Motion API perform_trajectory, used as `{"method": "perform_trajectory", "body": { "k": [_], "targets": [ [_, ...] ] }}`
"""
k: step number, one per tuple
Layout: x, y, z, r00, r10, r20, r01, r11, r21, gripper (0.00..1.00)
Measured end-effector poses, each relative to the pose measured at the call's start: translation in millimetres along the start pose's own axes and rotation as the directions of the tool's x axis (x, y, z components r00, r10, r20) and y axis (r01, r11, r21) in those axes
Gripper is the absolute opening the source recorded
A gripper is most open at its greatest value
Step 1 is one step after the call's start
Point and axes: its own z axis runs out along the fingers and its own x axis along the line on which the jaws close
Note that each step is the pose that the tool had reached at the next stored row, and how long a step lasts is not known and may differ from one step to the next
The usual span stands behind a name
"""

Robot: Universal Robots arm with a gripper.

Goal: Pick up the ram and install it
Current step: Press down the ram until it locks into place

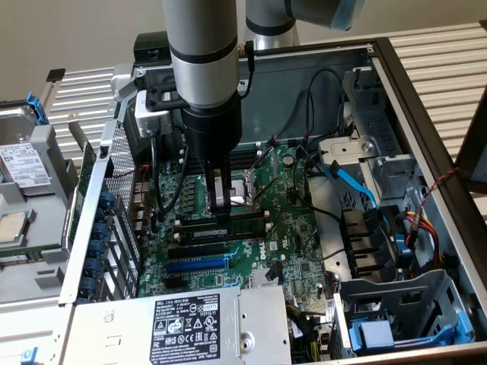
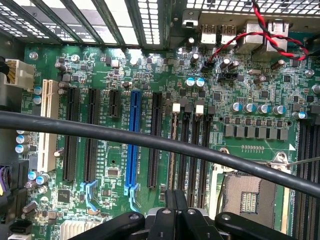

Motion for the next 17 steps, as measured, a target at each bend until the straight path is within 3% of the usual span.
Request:
{"method": "perform_trajectory", "body": {
  "k": [17],
  "targets": [
    [1.3,0.5,1.8,1.0000,0.000,0.0094,0.000,1.0000,0.0005,0.11]
  ]
}}
